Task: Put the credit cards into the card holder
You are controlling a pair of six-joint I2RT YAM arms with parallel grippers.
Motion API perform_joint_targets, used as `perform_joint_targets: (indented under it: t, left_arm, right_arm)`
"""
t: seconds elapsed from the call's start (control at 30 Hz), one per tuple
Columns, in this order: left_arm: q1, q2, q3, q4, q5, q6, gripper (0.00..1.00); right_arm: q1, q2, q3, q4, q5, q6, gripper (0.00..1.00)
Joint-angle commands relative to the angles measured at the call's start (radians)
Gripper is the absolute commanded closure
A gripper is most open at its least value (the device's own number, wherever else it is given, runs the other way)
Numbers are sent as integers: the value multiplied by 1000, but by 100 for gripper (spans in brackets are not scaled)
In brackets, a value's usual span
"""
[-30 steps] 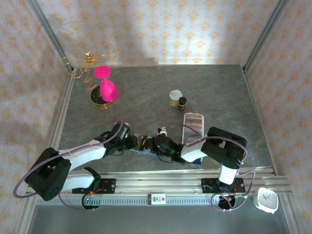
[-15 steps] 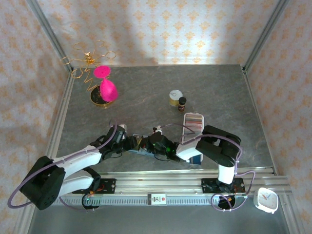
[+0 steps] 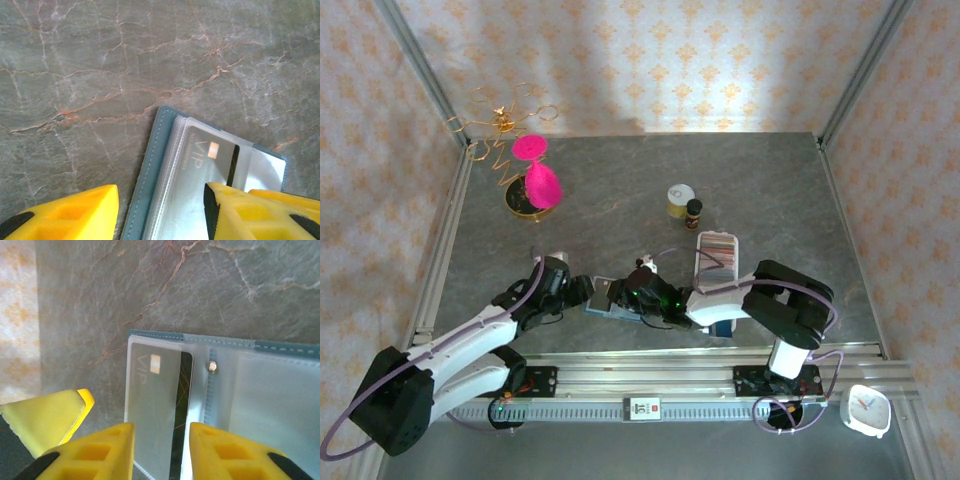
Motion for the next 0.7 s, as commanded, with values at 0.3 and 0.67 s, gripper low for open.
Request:
perform_joint_targets:
  t: [0.3, 0.67]
  left_arm:
    - [5, 79, 1, 52, 120, 15, 49]
    - [5, 89, -21, 62, 99, 5, 48]
  right_arm:
    - [-8, 84, 67, -235, 74, -68, 98]
    - [-8, 96, 53, -231, 69, -62, 100]
